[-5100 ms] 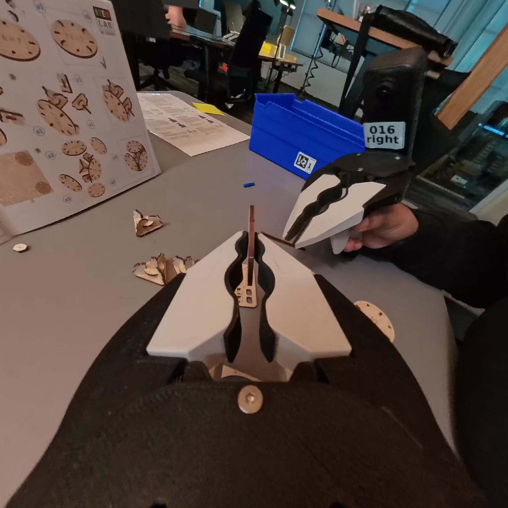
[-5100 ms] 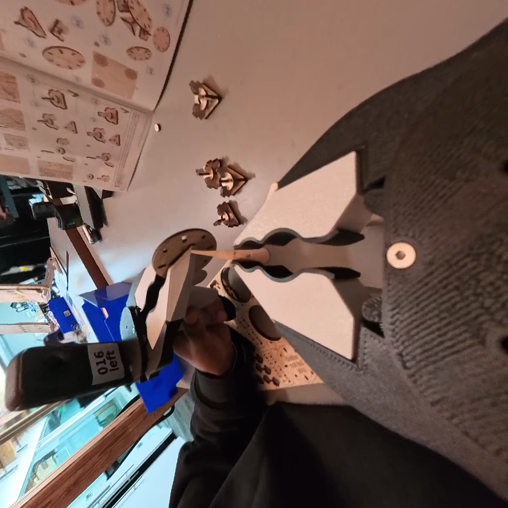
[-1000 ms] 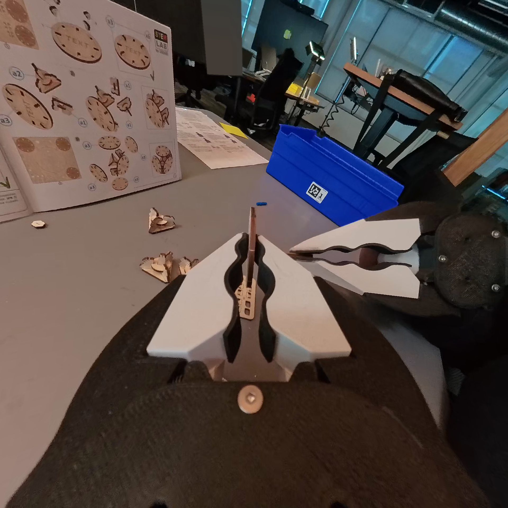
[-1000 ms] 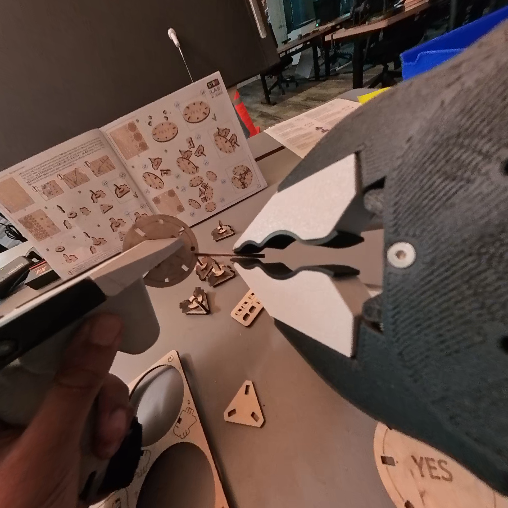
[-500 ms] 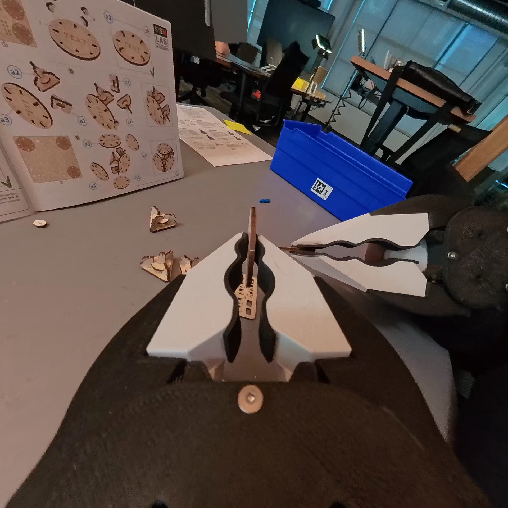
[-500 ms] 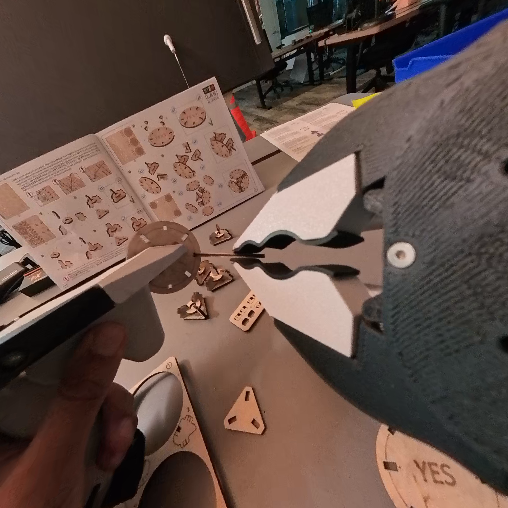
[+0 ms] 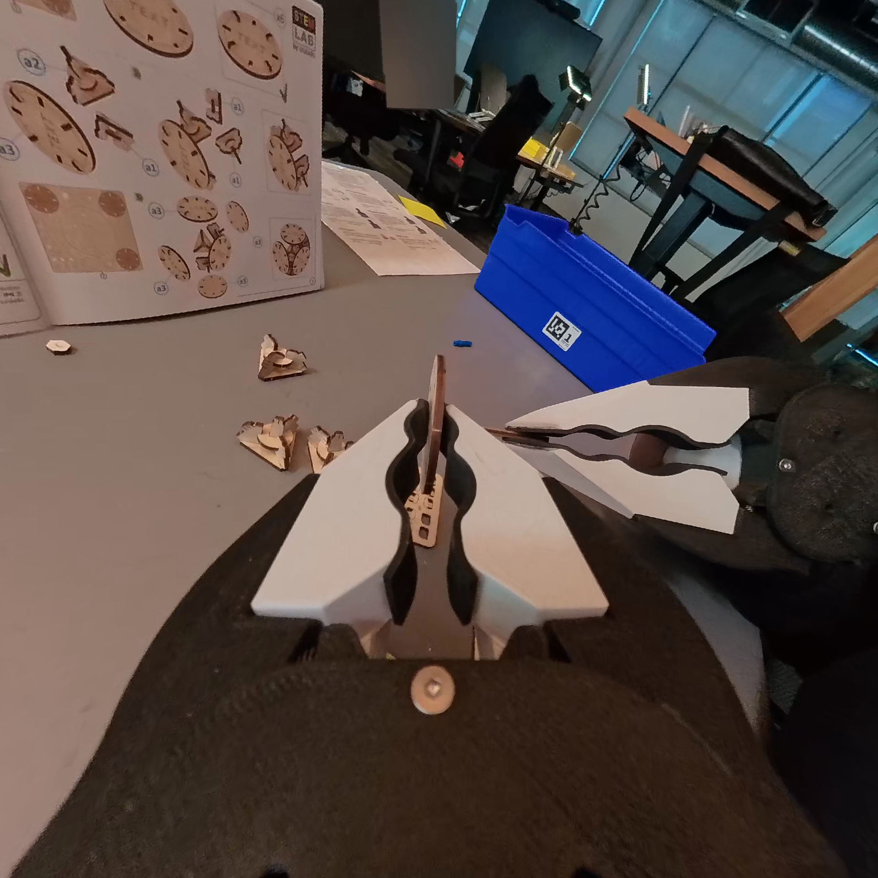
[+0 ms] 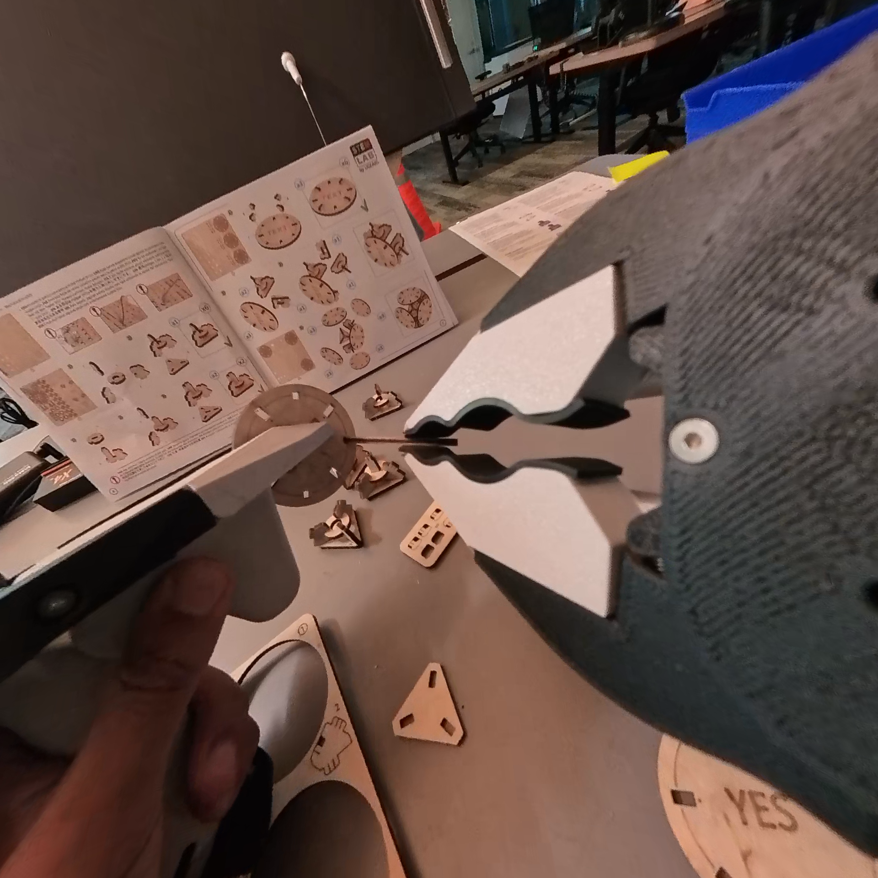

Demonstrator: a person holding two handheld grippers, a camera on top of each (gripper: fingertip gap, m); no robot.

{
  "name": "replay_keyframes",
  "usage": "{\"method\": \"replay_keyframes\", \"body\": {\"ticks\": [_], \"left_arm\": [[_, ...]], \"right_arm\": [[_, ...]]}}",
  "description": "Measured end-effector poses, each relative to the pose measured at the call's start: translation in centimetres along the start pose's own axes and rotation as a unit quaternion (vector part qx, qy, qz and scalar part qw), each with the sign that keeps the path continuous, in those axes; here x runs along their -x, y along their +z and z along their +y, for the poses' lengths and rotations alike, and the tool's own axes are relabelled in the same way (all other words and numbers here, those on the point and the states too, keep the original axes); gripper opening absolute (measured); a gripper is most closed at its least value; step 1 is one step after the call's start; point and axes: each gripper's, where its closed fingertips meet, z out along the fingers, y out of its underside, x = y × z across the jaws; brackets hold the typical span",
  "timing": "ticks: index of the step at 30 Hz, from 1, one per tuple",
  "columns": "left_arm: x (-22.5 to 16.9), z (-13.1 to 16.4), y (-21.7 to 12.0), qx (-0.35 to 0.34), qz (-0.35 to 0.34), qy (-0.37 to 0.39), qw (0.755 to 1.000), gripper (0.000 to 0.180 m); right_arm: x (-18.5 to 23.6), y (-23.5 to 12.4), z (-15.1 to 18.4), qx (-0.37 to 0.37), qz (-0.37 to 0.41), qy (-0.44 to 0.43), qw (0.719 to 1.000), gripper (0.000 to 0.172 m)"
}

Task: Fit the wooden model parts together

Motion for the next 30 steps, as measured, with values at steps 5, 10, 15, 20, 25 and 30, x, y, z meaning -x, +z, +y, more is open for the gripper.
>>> {"method": "replay_keyframes", "body": {"ticks": [5,10,15,20,25,30], "left_arm": [[0.0,0.2,0.1,0.005,-0.011,0.017,1.000,0.000],[0.1,0.5,0.2,0.011,-0.020,0.030,0.999,0.000],[0.2,0.7,0.3,0.012,-0.013,0.015,1.000,0.000],[0.3,0.7,0.3,0.011,-0.008,0.001,1.000,0.001],[0.4,0.9,0.2,0.015,0.002,-0.017,1.000,0.001],[0.3,1.0,0.2,0.017,0.016,-0.038,0.999,0.002]], "right_arm": [[0.1,0.1,0.1,-0.003,-0.004,0.006,1.000,0.001],[0.2,0.2,0.0,-0.012,-0.018,0.030,0.999,0.000],[0.2,0.1,-0.2,-0.024,-0.036,0.069,0.997,0.001],[0.2,0.2,-0.1,-0.028,-0.037,0.068,0.997,0.001],[0.4,0.3,0.0,-0.033,-0.029,0.029,0.999,0.001],[0.5,0.3,0.0,-0.036,-0.009,-0.026,0.999,0.001]]}}
